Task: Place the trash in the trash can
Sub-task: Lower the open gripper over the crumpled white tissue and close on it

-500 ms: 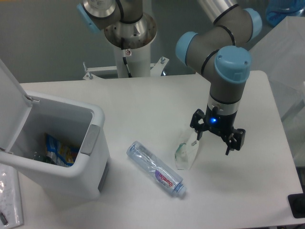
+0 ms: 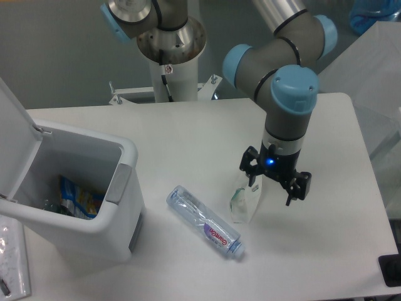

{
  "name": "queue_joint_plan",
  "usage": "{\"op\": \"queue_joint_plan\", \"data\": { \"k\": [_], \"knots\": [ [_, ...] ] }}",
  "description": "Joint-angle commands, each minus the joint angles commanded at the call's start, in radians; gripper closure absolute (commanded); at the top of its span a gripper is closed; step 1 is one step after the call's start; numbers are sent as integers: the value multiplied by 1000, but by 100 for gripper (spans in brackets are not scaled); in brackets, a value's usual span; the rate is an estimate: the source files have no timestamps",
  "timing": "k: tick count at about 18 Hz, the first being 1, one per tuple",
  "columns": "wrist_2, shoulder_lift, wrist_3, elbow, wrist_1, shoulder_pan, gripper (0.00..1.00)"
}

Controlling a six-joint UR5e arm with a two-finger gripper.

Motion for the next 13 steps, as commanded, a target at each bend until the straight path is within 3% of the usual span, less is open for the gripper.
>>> {"op": "queue_joint_plan", "data": {
  "k": [3,8,13],
  "knots": [
    [0,9,-58,-110,101,-2,0],
    [73,0,-114,-123,102,-5,0],
    [188,-52,-101,-134,105,-32,0]
  ]
}}
